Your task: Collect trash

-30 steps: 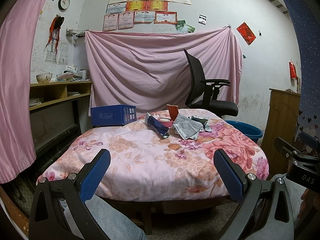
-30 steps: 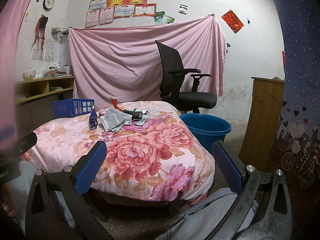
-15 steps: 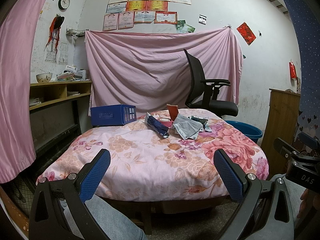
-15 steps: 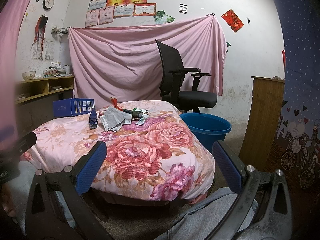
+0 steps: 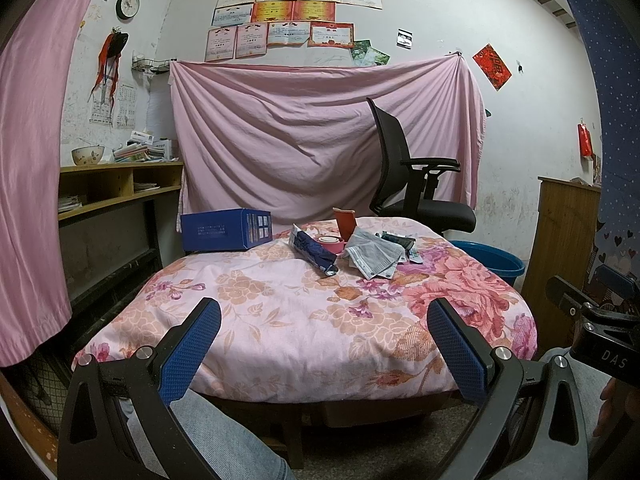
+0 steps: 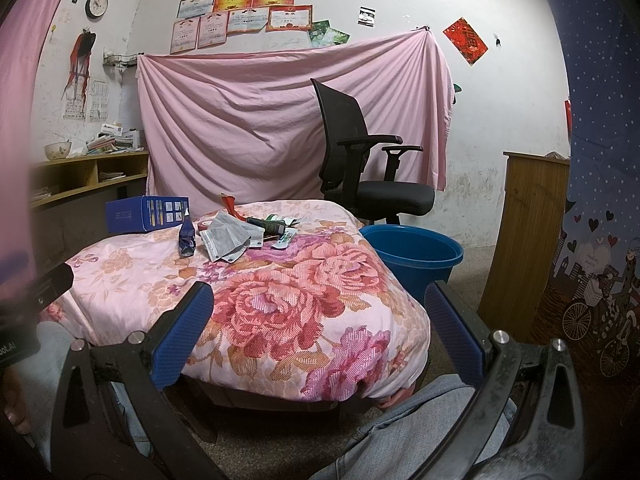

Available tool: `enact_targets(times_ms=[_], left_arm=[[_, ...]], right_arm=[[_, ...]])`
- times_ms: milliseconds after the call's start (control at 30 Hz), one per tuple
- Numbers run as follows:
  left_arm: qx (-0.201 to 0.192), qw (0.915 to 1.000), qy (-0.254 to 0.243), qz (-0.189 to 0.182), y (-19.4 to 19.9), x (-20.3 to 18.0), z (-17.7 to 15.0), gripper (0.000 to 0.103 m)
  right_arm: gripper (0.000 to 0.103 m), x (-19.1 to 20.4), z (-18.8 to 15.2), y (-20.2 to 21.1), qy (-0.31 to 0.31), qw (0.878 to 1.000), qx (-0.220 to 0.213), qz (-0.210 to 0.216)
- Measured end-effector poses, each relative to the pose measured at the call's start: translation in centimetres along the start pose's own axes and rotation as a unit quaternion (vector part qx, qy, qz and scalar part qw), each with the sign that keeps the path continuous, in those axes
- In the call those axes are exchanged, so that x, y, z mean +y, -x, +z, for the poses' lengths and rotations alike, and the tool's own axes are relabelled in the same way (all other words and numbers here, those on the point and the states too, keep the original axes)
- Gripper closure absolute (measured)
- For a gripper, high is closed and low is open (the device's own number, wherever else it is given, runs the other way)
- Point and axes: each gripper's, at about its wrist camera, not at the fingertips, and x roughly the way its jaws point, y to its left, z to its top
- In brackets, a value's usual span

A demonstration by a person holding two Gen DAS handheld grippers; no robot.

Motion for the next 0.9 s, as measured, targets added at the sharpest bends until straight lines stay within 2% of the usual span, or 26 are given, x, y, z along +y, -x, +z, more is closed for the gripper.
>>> enact_targets(times_ms=[900], left_arm=[[0.003, 1.0000, 0.004, -0.001, 0.01, 0.05, 0.00, 0.002]], right_arm=[[0.000, -0.01, -0.03, 0.01, -0.001, 1.000, 0.001, 0.001]])
